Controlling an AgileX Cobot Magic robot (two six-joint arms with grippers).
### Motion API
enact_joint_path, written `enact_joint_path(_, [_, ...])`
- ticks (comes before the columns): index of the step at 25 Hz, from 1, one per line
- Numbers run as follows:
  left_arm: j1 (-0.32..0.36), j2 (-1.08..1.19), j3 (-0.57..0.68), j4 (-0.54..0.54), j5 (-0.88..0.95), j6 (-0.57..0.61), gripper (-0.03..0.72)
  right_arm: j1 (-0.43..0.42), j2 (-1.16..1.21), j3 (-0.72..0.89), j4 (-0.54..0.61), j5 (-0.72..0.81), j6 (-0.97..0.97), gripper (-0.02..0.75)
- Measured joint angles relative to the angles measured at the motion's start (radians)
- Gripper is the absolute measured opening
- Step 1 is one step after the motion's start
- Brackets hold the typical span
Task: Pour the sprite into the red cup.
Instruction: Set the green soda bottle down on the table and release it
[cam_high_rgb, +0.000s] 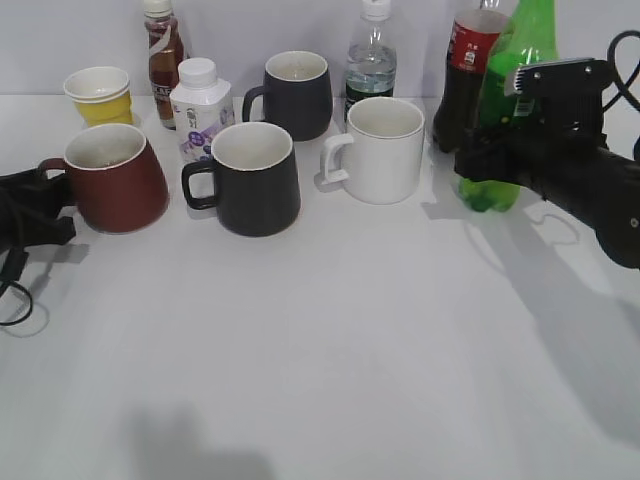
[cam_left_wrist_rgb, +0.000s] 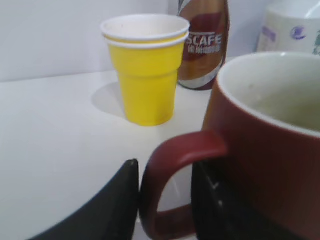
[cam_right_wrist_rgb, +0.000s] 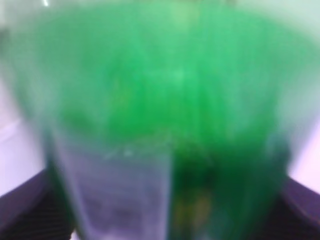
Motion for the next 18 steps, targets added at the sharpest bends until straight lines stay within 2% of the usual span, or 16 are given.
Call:
enact_joint_path(3, [0.000,-0.038,0.027,-0.012,0.000,0.000,0.277,0.000,0.000,0.011,0.000,-0.026,0.000,0.639])
enact_joint_path(11, [0.000,-0.076,0.088,-0.016,-0.001,-0.018,0.277,0.000,-0.062,0.097,0.000,-0.022,0.010,0.642])
enact_joint_path(18, [-0.001,-0.152,0.161,-0.015,0.069,-0.089,0.277,0.000,-0.174,0.203,0.000,0.094,0.025,0.633])
